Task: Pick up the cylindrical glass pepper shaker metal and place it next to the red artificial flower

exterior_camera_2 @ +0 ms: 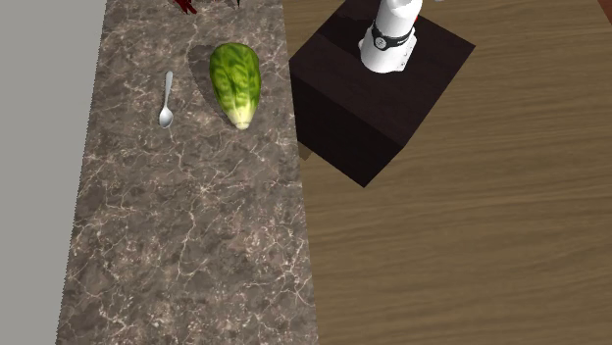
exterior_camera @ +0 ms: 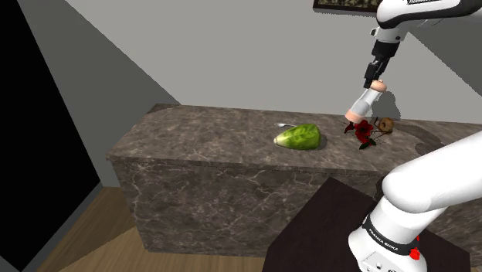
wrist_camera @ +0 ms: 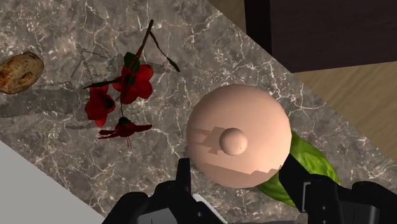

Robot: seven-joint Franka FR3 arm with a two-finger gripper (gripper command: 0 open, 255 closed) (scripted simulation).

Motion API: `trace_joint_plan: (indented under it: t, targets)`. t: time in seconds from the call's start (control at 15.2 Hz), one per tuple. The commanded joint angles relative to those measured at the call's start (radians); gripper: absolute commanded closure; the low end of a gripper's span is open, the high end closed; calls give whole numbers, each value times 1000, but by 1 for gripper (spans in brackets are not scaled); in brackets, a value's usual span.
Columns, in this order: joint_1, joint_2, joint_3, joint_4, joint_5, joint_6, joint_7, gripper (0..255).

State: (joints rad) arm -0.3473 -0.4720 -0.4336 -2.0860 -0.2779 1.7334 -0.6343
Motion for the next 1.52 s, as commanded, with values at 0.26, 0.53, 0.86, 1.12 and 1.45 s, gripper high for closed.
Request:
trace_joint_plan:
  t: [0.26, 0.53, 0.86, 1.12, 1.45]
  targets:
    - [-6, -8, -11, -87, -11, 80, 10, 255]
    - [-9, -9, -19, -141, -18, 133, 16, 255]
    - [-13, -4, -31, -203, -27, 200, 23, 255]
    - [-15, 4, -41, -250, -34, 255, 27, 255]
    - [-18, 20, -55, -304, -42, 325, 32, 255]
